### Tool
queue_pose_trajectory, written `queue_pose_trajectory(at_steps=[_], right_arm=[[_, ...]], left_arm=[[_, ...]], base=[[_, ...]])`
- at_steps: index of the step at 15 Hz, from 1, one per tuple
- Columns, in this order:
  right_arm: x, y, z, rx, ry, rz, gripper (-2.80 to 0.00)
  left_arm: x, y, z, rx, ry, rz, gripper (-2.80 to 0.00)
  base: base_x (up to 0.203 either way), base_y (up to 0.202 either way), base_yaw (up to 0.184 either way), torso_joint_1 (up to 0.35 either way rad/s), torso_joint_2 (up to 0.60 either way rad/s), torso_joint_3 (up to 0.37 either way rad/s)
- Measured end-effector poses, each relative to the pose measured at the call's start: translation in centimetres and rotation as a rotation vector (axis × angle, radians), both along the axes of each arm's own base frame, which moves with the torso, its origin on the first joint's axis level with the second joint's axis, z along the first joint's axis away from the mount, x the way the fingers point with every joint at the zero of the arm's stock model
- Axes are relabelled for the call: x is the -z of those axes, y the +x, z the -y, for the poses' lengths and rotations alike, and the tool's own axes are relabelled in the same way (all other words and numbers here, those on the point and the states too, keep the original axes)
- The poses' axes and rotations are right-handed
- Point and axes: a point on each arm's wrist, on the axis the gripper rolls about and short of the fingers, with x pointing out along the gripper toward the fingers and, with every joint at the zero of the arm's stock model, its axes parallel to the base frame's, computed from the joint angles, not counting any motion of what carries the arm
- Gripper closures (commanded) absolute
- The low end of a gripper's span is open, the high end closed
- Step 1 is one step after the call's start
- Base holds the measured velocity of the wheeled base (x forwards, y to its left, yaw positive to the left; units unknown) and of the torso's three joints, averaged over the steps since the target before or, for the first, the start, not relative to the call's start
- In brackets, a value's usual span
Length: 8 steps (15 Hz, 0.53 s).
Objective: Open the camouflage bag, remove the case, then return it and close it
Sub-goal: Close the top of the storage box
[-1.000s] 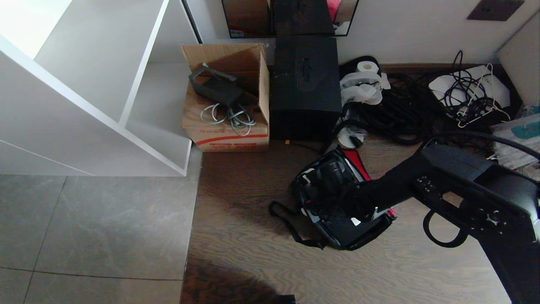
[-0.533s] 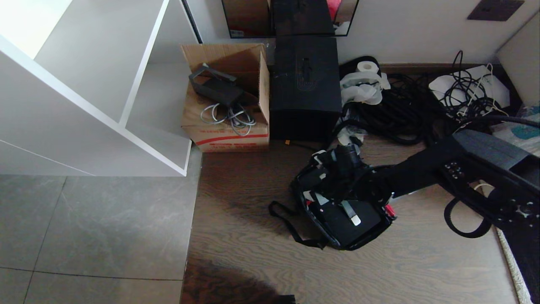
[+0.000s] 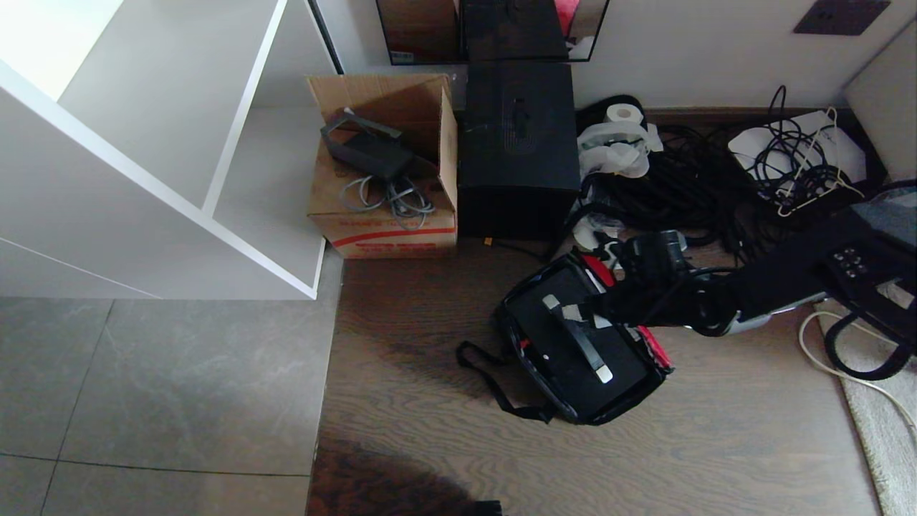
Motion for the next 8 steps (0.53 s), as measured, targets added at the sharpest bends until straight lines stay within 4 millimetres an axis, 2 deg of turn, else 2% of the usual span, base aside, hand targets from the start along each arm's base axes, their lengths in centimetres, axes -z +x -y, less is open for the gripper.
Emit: queue_pose_trajectory(at_steps=[3, 8], right_arm=[[0.3, -1.4, 3.9, 0.11, 0.046, -0.021, -2.8], [0.6, -3.2, 9.9, 0.456, 0.327, -0.118, -2.8]], left_arm=[[0.0, 0.0, 0.0, 0.0, 0.0, 0.0, 0.0], [0.0, 0.0, 0.0, 0.0, 0.0, -0.001, 0.0]], base=[[0.0, 0.0, 0.0, 0.0, 0.0, 0.0], [0.0, 0.0, 0.0, 0.0, 0.0, 0.0]])
